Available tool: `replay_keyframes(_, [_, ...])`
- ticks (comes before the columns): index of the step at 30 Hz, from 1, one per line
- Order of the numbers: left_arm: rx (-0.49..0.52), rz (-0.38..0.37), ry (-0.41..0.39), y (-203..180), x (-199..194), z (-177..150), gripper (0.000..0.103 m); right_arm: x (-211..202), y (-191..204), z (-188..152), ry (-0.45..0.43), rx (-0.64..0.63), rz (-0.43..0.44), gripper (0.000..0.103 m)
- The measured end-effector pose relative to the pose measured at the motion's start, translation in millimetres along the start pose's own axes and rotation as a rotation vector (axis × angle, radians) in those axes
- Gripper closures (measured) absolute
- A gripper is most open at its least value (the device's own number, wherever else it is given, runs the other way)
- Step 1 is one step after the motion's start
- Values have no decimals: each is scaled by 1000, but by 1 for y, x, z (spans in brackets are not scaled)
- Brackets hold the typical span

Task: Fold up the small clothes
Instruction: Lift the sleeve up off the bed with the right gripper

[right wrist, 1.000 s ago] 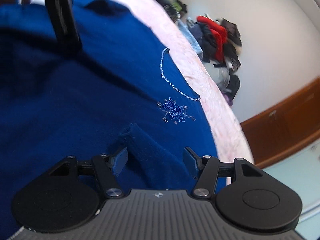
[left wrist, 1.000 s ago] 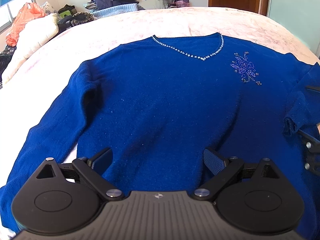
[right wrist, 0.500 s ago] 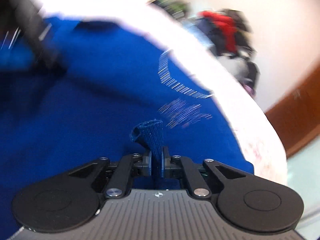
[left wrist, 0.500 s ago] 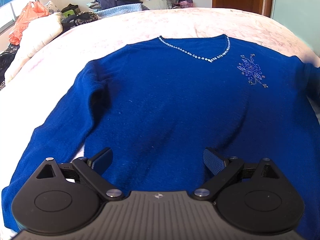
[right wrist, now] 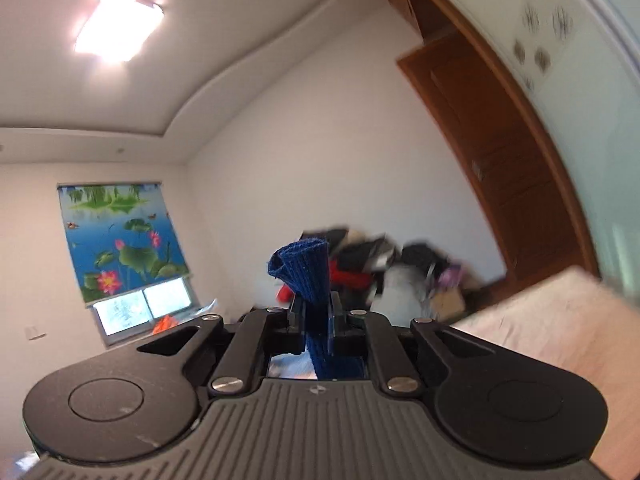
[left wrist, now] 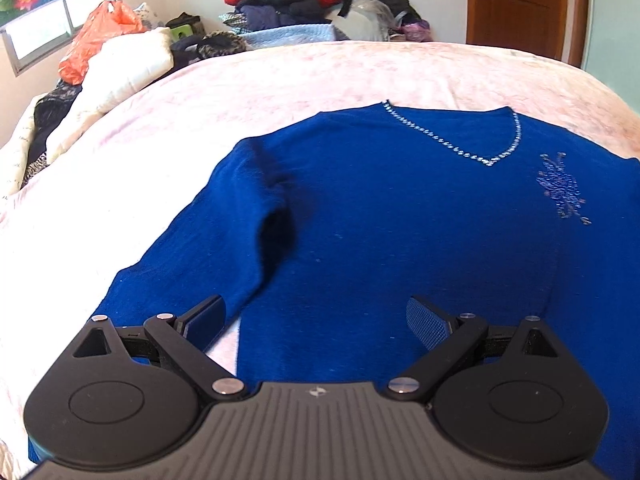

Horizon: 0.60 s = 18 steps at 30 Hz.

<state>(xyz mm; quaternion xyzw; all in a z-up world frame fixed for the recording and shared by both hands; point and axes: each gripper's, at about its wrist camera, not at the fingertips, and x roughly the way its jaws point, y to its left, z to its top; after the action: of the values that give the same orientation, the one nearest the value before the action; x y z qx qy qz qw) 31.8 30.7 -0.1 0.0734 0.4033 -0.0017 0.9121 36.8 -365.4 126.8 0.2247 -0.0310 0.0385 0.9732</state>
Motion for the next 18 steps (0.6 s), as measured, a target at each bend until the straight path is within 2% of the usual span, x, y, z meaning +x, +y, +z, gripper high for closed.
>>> replay_keyframes(4, [-8,14,-1,9,4,3,5,48,-4,-53,161,92,-5,91])
replay_keyframes(6, [-11,18,-3,12,5,5,5,59,1,-80,226,144,15,91])
replay_keyframes(8, [-17,20,-4,16,7,8,5,72,15,-102,270,137,28,91])
replay_keyframes(9, [-19,20,-4,17,9,9,5,59,39,-115,285,114,33,91])
replay_keyframes(12, [-22,19,-2,17,13,12,5,65,76,-134,322,77,60,91])
replay_keyframes(18, [-22,28,-5,21,16,16,5,86,115,-152,359,25,83,91])
